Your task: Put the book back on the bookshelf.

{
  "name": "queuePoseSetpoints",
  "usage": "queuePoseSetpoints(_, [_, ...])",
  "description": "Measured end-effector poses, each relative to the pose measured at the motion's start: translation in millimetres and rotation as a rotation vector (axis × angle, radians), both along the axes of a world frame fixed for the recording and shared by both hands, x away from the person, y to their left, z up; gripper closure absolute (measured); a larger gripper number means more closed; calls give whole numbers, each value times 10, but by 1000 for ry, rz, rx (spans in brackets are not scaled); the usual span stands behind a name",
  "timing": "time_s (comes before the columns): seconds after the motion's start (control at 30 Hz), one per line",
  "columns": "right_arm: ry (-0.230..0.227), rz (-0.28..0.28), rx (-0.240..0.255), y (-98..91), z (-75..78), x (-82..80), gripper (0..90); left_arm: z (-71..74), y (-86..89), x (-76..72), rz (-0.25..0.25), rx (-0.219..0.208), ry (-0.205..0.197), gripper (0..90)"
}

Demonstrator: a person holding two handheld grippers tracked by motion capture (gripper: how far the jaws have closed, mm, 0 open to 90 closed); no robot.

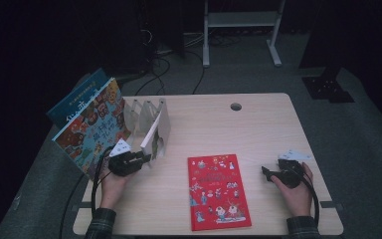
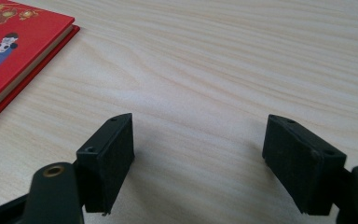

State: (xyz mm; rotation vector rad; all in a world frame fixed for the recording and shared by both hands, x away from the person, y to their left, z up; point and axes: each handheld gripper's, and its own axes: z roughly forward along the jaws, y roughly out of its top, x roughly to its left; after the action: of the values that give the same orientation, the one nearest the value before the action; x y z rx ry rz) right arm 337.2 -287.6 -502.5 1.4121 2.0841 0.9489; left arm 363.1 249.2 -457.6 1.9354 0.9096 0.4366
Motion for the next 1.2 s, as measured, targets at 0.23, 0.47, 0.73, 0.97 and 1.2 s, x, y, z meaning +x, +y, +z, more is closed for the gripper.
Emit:
queuePoseSetpoints(0.23, [0,0,0,0,0,0,236,7,-211,35,-8,10,6,651])
queuePoseSetpoints(0.47, [0,0,0,0,0,0,236,12,-409,84,-14,12,9,625])
queuePoseSetpoints(0.73, [0,0,0,0,0,0,236,1,-493,127,-9,5,5,615])
queuePoseSetpoints(0.97, [0,1,0,1,0,-1,236,1,-444,123,-27,2,2,536])
queuePoseSetpoints(1.2, [-1,3,-1,0,0,-1,236,0,-367,28,-71,19,-29,341])
